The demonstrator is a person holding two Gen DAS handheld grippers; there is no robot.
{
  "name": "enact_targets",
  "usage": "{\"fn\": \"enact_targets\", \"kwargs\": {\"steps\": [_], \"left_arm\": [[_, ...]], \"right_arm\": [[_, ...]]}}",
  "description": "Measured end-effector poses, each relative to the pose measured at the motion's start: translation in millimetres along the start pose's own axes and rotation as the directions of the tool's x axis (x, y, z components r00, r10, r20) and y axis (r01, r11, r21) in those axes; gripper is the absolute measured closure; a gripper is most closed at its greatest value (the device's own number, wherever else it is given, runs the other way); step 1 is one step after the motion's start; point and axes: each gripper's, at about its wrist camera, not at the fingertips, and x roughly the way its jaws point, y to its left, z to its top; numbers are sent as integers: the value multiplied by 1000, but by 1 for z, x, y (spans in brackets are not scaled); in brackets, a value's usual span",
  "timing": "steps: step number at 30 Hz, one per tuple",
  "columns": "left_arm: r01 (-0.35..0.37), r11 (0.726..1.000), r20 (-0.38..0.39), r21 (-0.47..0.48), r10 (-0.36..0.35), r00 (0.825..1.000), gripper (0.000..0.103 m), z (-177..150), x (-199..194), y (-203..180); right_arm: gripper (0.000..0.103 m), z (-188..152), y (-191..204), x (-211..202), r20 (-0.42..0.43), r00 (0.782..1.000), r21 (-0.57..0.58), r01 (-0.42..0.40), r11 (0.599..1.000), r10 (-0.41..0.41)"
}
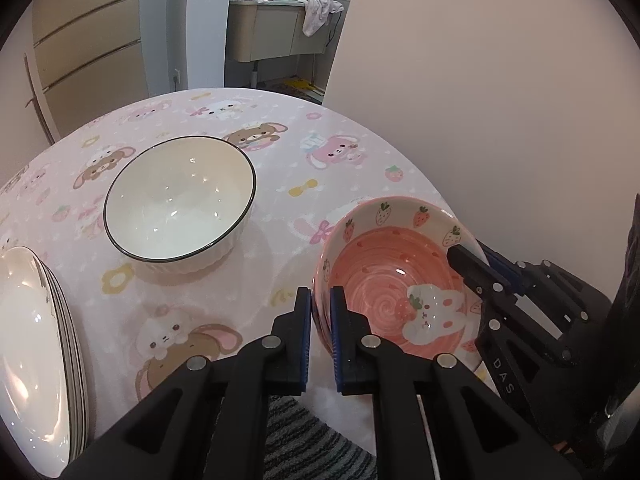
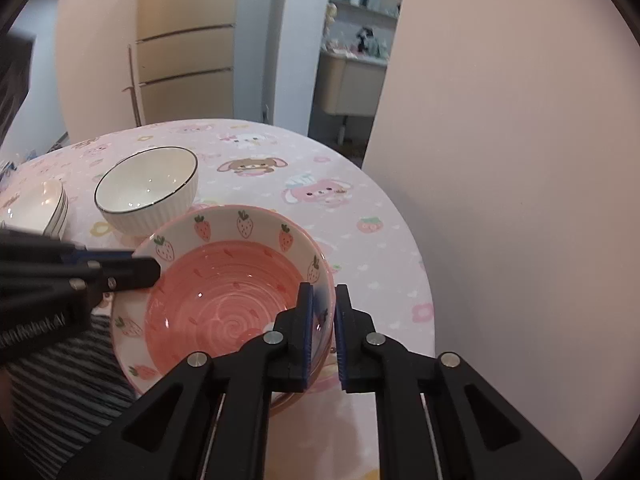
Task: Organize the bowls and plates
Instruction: 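Open both grippers and raise them off the pink bowl, then move both tools to the white ribbed bowl and grip its rim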
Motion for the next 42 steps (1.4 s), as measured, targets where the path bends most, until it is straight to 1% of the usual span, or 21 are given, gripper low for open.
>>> {"fn": "enact_targets", "kwargs": {"steps": [1, 4, 9, 14, 16, 18, 19, 20, 21, 22, 25, 28, 30, 32, 33, 35, 36, 37, 39, 41, 42], "left_arm": [[2, 1000, 0, 1, -2, 1000, 93, 0, 1, 0], [15, 1000, -1, -3, -15, 1000, 93, 1, 2, 2], [24, 1000, -3, 3, -24, 1000, 93, 2, 2, 3], [46, 999, 91, 20, -48, 995, 92, 12, -27, 7], [34, 999, 150, 25, -38, 988, 92, 17, -46, 11], [14, 999, 196, 32, -20, 980, 88, 21, -63, 13], [9, 999, 223, 32, -16, 975, 79, 22, -73, 15], [4, 1000, 248, 31, -12, 969, 63, 24, -82, 15], [-4, 1000, 278, 31, -5, 961, 52, 25, -91, 16], [-21, 999, 315, 33, 10, 949, 37, 25, -101, 17], [-90, 994, 392, 62, 59, 918, 36, 25, -125, 16], [-86, 994, 459, 62, 48, 887, 33, 25, -150, 21], [-70, 997, 489, 44, 39, 872, 28, 26, -161, 25], [-68, 997, 526, 36, 39, 849, 15, 24, -171, 30], [-88, 996, 547, 29, 58, 835, 15, 24, -174, 33], [-121, 992, 561, 17, 91, 823, 14, 24, -174, 38], [-139, 990, 562, 12, 108, 820, 14, 26, -171, 41], [-163, 987, 554, 5, 133, 822, 14, 29, -165, 46], [-201, 979, 514, -20, 182, 838, 14, 35, -151, 57], [-179, 982, 460, -58, 185, 868, 14, 43, -132, 76], [-167, 983, 440, -80, 185, 879, 14, 44, -125, 84]], "right_arm": [[95, -2, -3, -2, 28, 999, 4, -17, 1000, 17], [95, -8, -2, -7, 100, 995, -32, 16, 999, -13], [95, -6, -4, -3, 67, 998, 9, -6, 1000, 5], [92, 2, -18, -14, 73, 995, 111, -68, 991, 60], [91, 6, -19, -22, 91, 994, 114, -68, 991, 58], [88, 12, -20, -31, 115, 992, 115, -70, 991, 57], [86, 16, -21, -37, 129, 990, 119, -76, 990, 61], [85, 20, -21, -43, 144, 987, 124, -88, 988, 70], [82, 24, -21, -49, 156, 984, 126, -101, 987, 81], [80, 28, -20, -56, 173, 980, 127, -116, 985, 93], [74, 39, -15, -72, 212, 971, 120, -137, 983, 109], [70, 53, -4, -84, 226, 963, 77, -169, 983, 148], [66, 62, 4, -92, 235, 956, 52, -194, 980, 177], [63, 73, 9, -100, 241, 944, 50, -242, 969, 224], [62, 78, 10, -101, 240, 940, 55, -264, 963, 244], [60, 88, 12, -102, 233, 932, 79, -304, 949, 279], [59, 93, 14, -100, 227, 931, 92, -314, 945, 287], [59, 98, 16, -97, 220, 931, 107, -321, 941, 292], [59, 107, 22, -86, 193, 933, 135, -332, 934, 304], [59, 111, 28, -73, 146, 938, 152, -334, 930, 313], [59, 112, 31, -66, 123, 940, 157, -335, 929, 319]]}}
